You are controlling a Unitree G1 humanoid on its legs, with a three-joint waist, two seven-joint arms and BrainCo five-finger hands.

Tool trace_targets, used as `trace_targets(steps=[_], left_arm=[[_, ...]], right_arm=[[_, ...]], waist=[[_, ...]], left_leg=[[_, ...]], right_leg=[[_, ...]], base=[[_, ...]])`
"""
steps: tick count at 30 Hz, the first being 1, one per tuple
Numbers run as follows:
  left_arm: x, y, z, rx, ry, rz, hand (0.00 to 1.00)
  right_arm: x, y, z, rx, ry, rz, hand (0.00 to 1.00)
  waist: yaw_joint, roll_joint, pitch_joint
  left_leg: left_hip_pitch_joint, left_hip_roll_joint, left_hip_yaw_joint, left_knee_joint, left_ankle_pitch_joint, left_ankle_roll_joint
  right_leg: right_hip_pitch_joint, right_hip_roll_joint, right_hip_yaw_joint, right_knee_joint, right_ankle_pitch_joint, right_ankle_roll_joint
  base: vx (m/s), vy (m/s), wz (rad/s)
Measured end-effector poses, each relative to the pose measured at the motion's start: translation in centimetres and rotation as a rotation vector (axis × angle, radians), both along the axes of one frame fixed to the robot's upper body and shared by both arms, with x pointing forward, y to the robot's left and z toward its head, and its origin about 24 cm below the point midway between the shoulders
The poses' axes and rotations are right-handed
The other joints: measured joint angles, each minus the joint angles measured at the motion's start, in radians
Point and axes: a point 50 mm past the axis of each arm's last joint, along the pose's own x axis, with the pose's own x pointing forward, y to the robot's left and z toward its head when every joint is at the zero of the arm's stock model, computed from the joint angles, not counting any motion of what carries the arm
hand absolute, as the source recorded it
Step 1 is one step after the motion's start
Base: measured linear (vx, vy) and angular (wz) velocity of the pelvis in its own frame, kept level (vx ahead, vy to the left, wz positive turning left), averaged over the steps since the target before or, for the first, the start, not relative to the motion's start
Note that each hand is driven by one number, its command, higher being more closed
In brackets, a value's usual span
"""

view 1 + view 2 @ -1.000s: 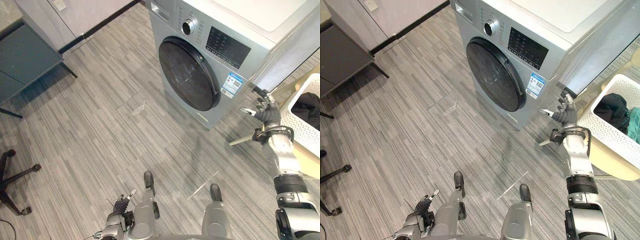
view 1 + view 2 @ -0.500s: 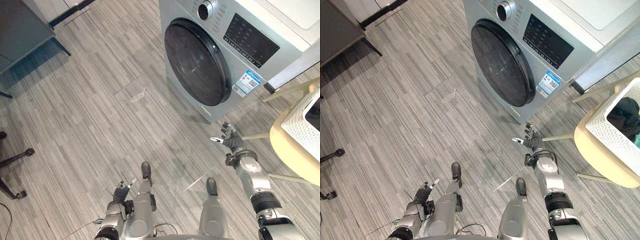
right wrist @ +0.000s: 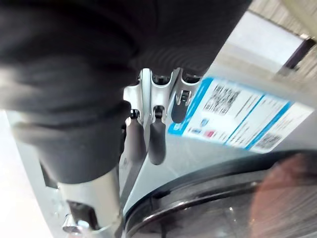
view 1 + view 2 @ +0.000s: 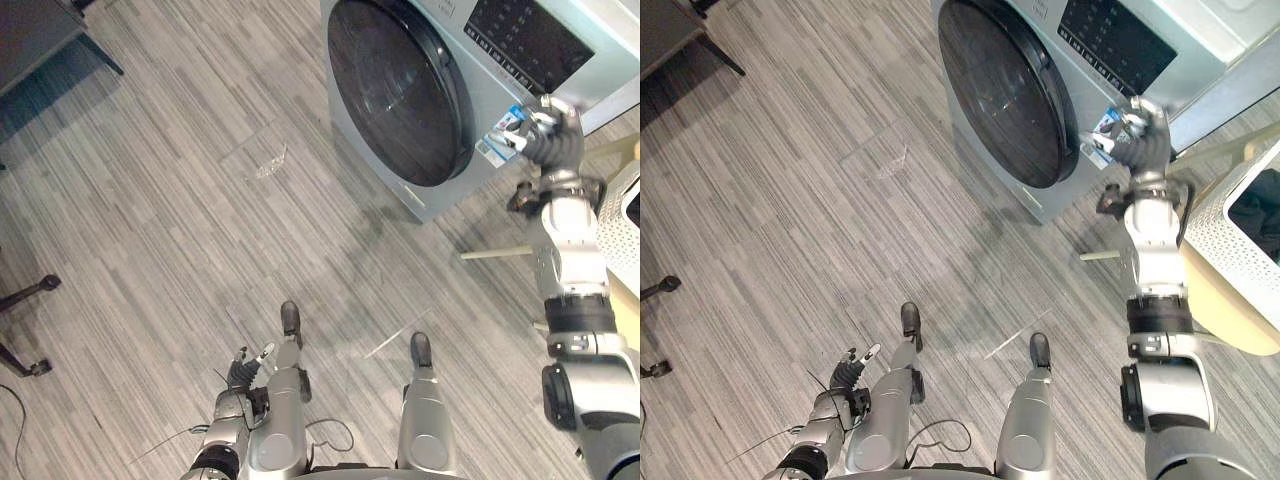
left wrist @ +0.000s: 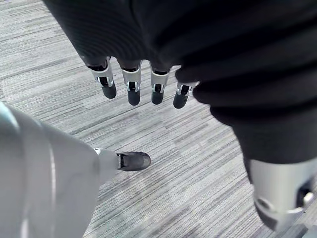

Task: Pick up the laundry basket with both hands and put the clothes into the washing machine.

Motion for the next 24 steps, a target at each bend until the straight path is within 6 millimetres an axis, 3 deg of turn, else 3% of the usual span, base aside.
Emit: trace_targets(steps=[3,4,7,9,11,13,17,20,23,24], left_arm=[[0.8,0.1,0.8,0.002,-0.056,0.003,0.0],[1.3,-0.2,1.1,-0.007,-0.077,-0.005,0.0],[1.9,-0.9,1.6,-0.02,-0.11,-0.018,0.0],[2.1,-1.4,1.7,-0.032,-0.124,-0.026,0.0],[2.7,-2.4,2.2,-0.04,-0.149,-0.056,0.0],[3.4,-3.6,2.7,-0.066,-0.181,-0.072,0.0],[3.5,-4.4,2.6,-0.082,-0.175,-0.085,0.0],[3.5,-4.5,2.4,-0.083,-0.164,-0.076,0.0],[3.3,-4.1,2.1,-0.087,-0.141,-0.012,0.0],[3.2,-3.9,2.0,-0.09,-0.132,0.017,0.0]], right_arm=[[1.8,1.5,3.0,-0.01,-0.019,0.029,0.0],[2.6,1.5,4.8,0.014,-0.02,0.019,0.0],[2.9,0.0,7.7,0.055,-0.043,-0.031,0.0],[2.7,-0.9,8.7,0.077,-0.062,-0.053,0.0],[2.5,-1.6,9.3,0.13,-0.085,-0.056,0.0],[2.6,-2.5,8.7,0.178,-0.062,-0.09,0.0],[3.2,-0.3,6.9,0.188,-0.044,-0.014,0.0],[3.0,2.8,5.0,0.187,-0.06,0.083,0.0],[2.3,6.1,1.3,0.194,-0.038,0.21,0.0],[2.0,8.3,-0.3,0.189,0.001,0.292,0.0]], waist=[[0.016,0.012,0.021],[0.033,0.03,0.031],[0.062,0.073,0.052],[0.085,0.079,0.055],[0.087,0.092,0.062],[0.108,0.099,0.065],[0.108,0.102,0.066],[0.106,0.102,0.066],[0.1,0.099,0.065],[0.098,0.097,0.064]], left_leg=[[-0.035,-0.001,-0.003,-0.002,0.003,0.003],[-0.064,-0.002,-0.009,-0.006,0.005,0.005],[-0.115,-0.013,-0.035,-0.005,0.015,0.012],[-0.149,-0.02,-0.039,-0.002,0.028,0.014],[-0.172,-0.029,-0.054,-0.002,0.032,0.017],[-0.183,-0.032,-0.059,-0.002,0.031,0.018],[-0.192,-0.032,-0.068,-0.001,0.032,0.018],[-0.191,-0.03,-0.07,0.0,0.032,0.018],[-0.173,-0.03,-0.077,0.0,0.035,0.022],[-0.16,-0.029,-0.077,0.0,0.035,0.022]], right_leg=[[-0.034,0.0,-0.001,-0.002,0.011,0.003],[-0.052,0.0,-0.005,-0.012,0.024,0.006],[-0.071,-0.007,-0.034,-0.032,0.039,0.013],[-0.101,-0.014,-0.036,-0.034,0.047,0.019],[-0.11,-0.021,-0.053,-0.035,0.049,0.02],[-0.119,-0.023,-0.055,-0.036,0.05,0.02],[-0.118,-0.023,-0.066,-0.041,0.049,0.021],[-0.114,-0.021,-0.072,-0.045,0.047,0.022],[-0.09,-0.021,-0.082,-0.049,0.046,0.021],[-0.079,-0.02,-0.082,-0.049,0.044,0.02]], base=[[-0.04,-0.01,0.02],[-0.08,-0.003,0.11],[-0.04,0.024,0.24],[-0.01,0.029,0.16],[0.0,0.029,0.18],[0.0,0.021,0.12],[0.02,-0.003,0.03],[0.05,-0.025,0.02],[0.07,-0.033,0.04],[0.06,-0.04,0.02]])
